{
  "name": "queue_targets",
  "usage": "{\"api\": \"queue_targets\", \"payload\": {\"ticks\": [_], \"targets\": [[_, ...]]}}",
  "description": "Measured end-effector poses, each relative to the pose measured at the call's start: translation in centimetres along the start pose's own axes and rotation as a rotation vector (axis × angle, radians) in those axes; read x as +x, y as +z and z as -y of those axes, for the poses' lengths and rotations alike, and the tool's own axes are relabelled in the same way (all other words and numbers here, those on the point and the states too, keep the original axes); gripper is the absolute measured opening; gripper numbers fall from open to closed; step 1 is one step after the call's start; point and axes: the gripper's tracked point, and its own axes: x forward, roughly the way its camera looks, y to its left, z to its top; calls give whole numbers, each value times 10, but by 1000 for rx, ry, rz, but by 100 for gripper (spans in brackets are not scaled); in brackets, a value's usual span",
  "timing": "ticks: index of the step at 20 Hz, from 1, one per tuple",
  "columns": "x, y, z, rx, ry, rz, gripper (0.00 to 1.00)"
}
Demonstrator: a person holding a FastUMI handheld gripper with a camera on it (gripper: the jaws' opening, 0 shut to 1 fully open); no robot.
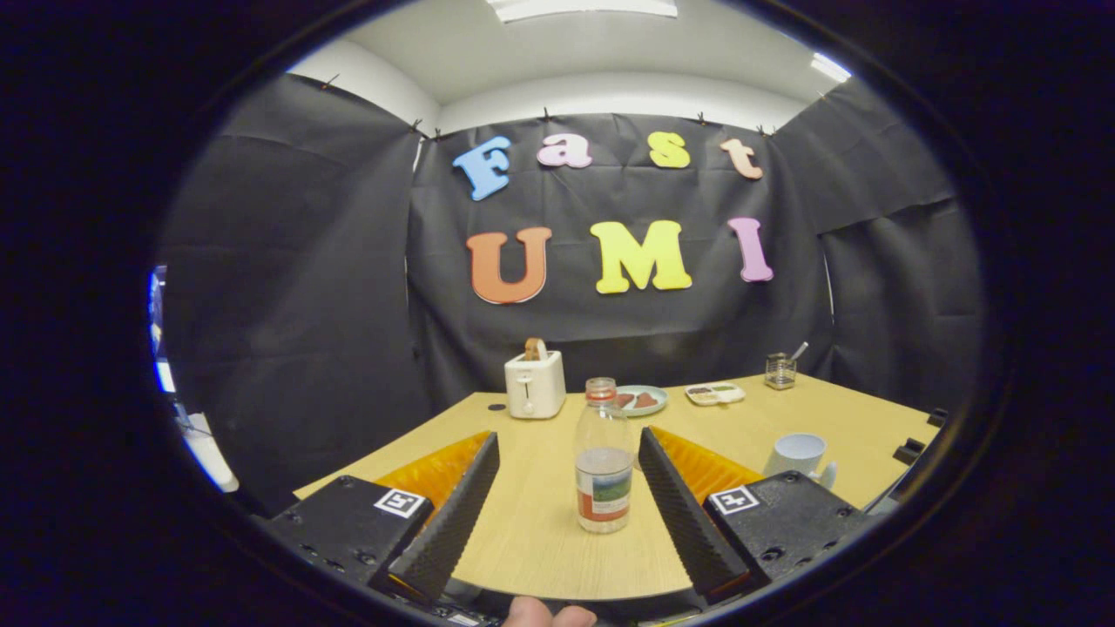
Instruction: Take the bottle from table, then pour the juice into the cup, finally place the bottle on the coaster
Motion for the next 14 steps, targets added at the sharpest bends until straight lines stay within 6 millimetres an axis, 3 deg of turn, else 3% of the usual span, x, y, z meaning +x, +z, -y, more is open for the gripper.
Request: {"api": "queue_targets", "payload": {"ticks": [2, 6, 14], "targets": [[13, -25, 10, 16, -28, -30, 100], [48, -56, 29, 0, -70, -42, 100], [108, -98, 27, -105, -45, -115, 100]]}}
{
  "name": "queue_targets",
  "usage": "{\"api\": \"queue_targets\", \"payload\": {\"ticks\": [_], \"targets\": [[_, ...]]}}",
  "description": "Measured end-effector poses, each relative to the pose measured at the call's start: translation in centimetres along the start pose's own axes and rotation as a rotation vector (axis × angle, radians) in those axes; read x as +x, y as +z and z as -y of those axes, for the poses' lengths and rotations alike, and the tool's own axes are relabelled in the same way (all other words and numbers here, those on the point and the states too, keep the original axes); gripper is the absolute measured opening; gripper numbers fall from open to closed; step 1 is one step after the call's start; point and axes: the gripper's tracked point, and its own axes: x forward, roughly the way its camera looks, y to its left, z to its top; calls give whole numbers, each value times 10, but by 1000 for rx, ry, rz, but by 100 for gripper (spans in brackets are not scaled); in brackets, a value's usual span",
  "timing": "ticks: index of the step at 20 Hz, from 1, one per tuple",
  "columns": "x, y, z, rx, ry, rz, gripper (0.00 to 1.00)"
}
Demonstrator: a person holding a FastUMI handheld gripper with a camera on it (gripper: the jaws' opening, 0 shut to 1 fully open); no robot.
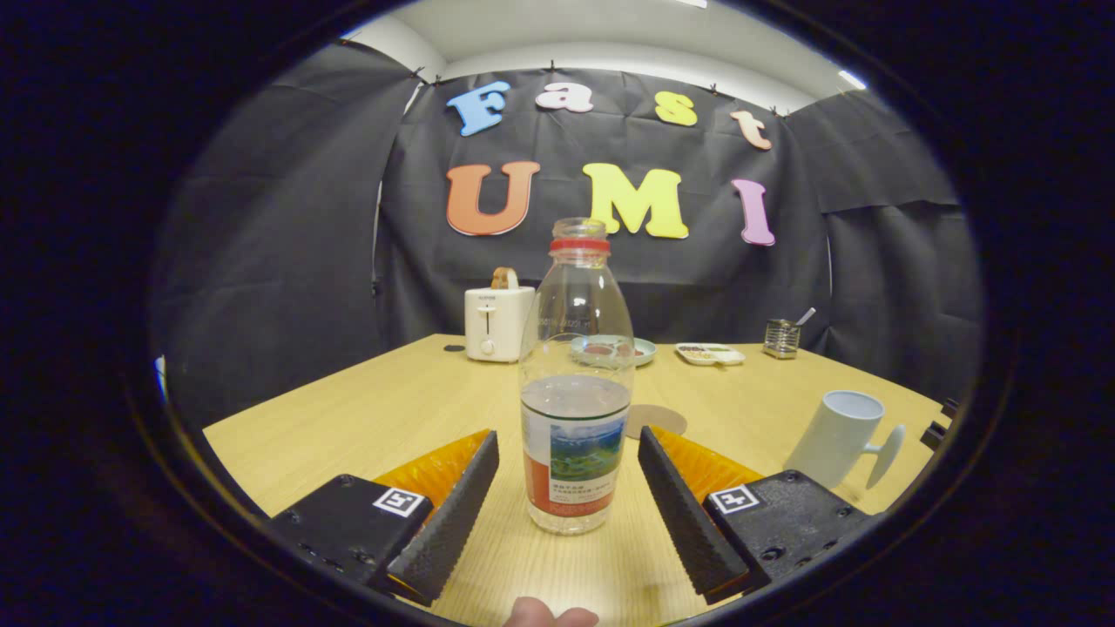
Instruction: Take the bottle from table, then pour the juice into the cup, finally place the bottle on the coaster
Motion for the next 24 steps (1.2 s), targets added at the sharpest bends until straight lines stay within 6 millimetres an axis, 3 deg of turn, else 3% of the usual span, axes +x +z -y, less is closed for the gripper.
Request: {"api": "queue_targets", "payload": {"ticks": [4, 7, 10, 11, 13, 17, 22, 24], "targets": [[13, 6, 10, -22, -34, 4, 100], [24, 13, 5, -59, -21, 5, 100], [28, 17, 4, -96, -9, -10, 84], [28, 18, 5, -91, -5, -26, 83], [21, 17, 5, -63, 15, -49, 78], [0, 40, 19, -4, 6, -37, 77], [-21, 66, 35, 182, 9, -49, 76], [-28, 72, 33, 272, 31, -52, 76]]}}
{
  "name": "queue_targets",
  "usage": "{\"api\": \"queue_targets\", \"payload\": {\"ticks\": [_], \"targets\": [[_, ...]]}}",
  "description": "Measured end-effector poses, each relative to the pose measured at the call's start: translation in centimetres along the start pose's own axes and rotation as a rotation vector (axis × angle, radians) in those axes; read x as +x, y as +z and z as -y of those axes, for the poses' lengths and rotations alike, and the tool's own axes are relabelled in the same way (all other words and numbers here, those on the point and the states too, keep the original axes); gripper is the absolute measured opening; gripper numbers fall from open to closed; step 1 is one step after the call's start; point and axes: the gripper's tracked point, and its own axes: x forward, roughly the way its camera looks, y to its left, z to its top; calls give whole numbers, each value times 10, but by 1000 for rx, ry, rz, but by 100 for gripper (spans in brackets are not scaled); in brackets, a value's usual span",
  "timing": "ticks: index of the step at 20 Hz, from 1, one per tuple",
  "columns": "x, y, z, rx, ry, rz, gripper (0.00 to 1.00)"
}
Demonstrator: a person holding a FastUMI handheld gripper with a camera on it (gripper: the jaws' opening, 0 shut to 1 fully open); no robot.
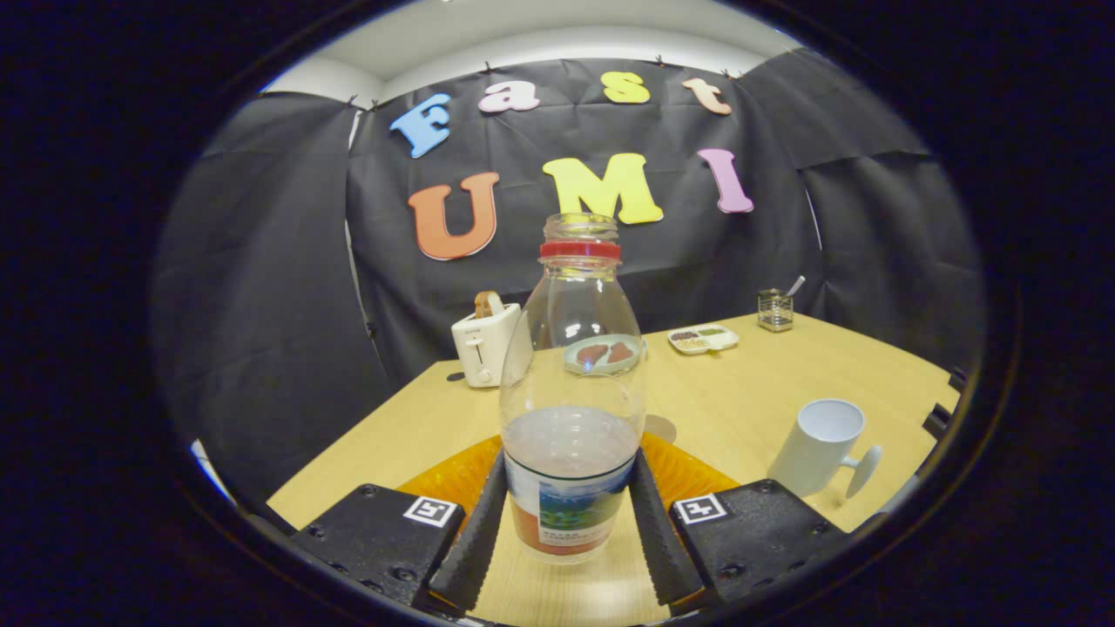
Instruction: Take the bottle from table, then pour the juice into the cup, finally place the bottle on the coaster
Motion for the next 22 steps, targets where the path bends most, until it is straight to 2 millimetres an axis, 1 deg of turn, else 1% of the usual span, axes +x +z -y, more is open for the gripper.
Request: {"api": "queue_targets", "payload": {"ticks": [3, 6, 7, 10, 12, 14, 17, 22], "targets": [[-11, 19, -4, 174, 48, 30, 76], [-14, 26, -12, 357, 94, 41, 76], [-13, 27, -13, 392, 97, 40, 76], [-12, 23, -5, 495, 80, 46, 76], [-8, 19, 3, 560, 54, 44, 75], [-4, 21, 15, 591, 26, 62, 75], [3, 22, 26, 634, 0, 81, 75], [9, 14, 27, 795, 14, 57, 75]]}}
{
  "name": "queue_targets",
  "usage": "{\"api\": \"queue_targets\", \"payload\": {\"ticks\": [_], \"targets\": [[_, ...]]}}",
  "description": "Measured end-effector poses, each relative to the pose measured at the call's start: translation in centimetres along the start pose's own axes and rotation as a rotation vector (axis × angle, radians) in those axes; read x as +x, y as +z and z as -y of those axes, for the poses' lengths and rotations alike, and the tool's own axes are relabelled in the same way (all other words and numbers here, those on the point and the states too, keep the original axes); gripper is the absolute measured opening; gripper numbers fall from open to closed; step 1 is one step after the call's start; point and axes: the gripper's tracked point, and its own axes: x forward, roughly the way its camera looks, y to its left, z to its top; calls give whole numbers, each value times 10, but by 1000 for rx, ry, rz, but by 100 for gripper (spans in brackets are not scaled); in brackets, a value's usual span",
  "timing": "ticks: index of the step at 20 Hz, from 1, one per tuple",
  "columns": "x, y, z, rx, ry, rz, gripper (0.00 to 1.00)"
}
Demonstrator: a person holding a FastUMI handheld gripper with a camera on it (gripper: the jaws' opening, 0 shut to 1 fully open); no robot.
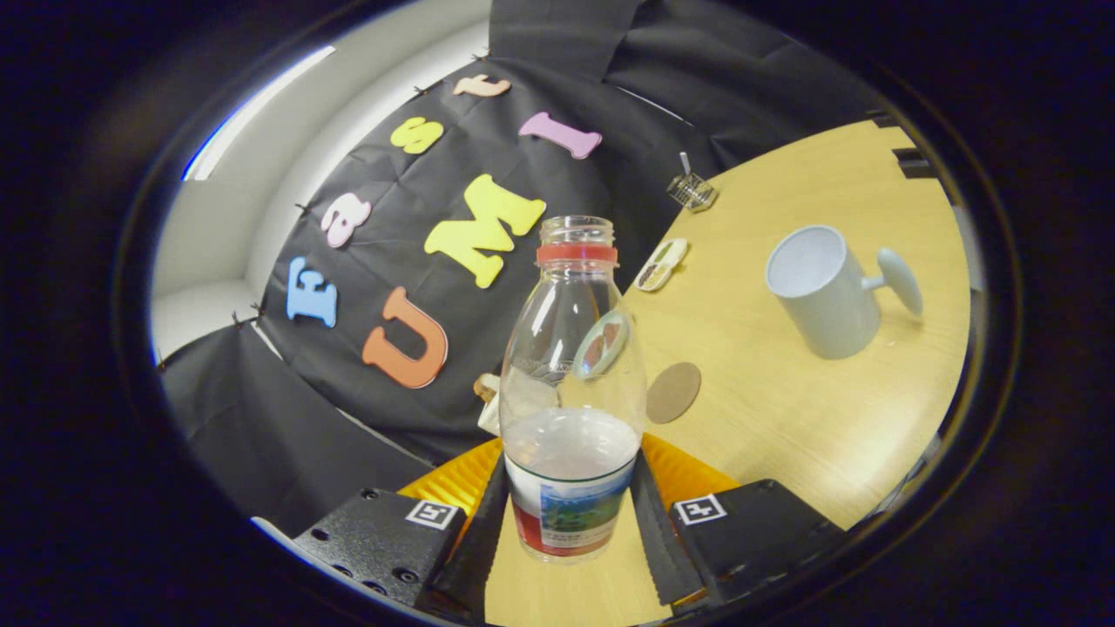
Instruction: Take the bottle from table, then pour the juice into the cup, finally place the bottle on the coaster
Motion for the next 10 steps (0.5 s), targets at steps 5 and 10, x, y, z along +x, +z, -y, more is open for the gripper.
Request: {"api": "queue_targets", "payload": {"ticks": [5, 10], "targets": [[5, 5, 14, 181, -20, 1, 75], [16, 20, 9, 378, 33, 19, 75]]}}
